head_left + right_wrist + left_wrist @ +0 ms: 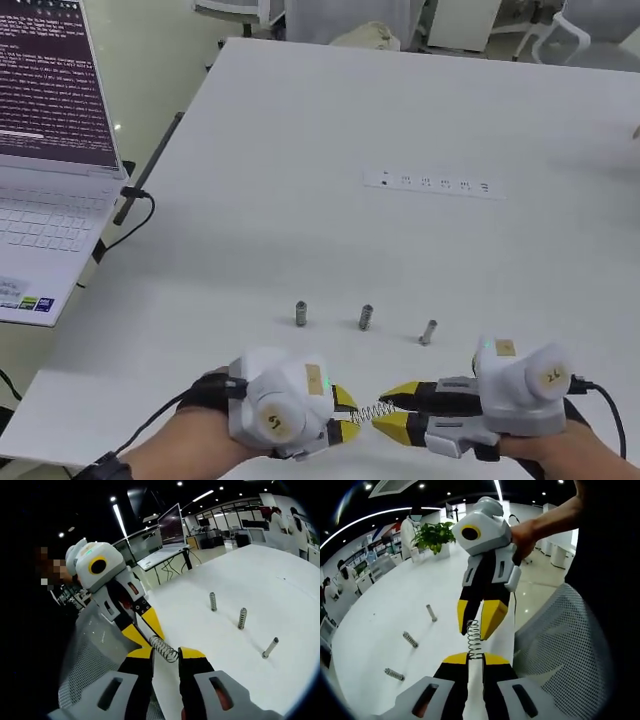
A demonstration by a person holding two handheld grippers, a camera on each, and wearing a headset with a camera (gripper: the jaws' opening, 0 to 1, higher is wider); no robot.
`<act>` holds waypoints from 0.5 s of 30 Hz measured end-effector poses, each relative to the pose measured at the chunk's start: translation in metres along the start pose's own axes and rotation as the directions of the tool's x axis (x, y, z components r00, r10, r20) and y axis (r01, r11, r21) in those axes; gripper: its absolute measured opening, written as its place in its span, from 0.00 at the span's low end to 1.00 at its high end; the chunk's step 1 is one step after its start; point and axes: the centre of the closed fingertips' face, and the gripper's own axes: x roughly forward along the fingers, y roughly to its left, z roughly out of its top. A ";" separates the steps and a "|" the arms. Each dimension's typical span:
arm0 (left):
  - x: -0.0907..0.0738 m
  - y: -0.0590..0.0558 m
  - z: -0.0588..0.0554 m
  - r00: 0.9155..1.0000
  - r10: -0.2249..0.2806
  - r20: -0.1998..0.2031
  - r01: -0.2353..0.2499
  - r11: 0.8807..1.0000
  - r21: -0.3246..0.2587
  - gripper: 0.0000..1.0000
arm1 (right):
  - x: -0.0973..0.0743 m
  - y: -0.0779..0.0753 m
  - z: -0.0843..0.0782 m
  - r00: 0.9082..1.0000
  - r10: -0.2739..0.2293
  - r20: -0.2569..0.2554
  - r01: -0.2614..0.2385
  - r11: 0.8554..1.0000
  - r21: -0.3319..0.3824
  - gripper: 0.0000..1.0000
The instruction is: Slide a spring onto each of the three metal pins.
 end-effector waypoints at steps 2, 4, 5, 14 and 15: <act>0.000 -0.001 0.000 1.000 -0.003 -0.004 0.003 1.000 0.010 0.02 | -0.001 0.001 0.000 1.000 0.003 0.000 -0.003 1.000 0.000 0.16; -0.001 -0.001 0.000 1.000 -0.005 -0.009 0.005 1.000 0.023 0.02 | -0.002 0.003 0.000 1.000 0.009 0.002 -0.009 1.000 0.001 0.15; -0.001 -0.001 0.000 1.000 -0.006 -0.011 0.006 1.000 0.028 0.02 | -0.003 0.003 0.000 1.000 0.011 0.003 -0.011 1.000 0.001 0.15; 0.002 -0.001 0.002 1.000 -0.006 -0.015 0.007 0.999 0.052 0.02 | -0.006 0.003 0.002 1.000 0.007 0.002 -0.007 1.000 -0.013 0.12; 0.002 -0.001 0.002 1.000 -0.005 -0.015 0.006 0.998 0.055 0.02 | -0.006 0.002 0.003 1.000 0.005 -0.002 -0.005 1.000 -0.019 0.12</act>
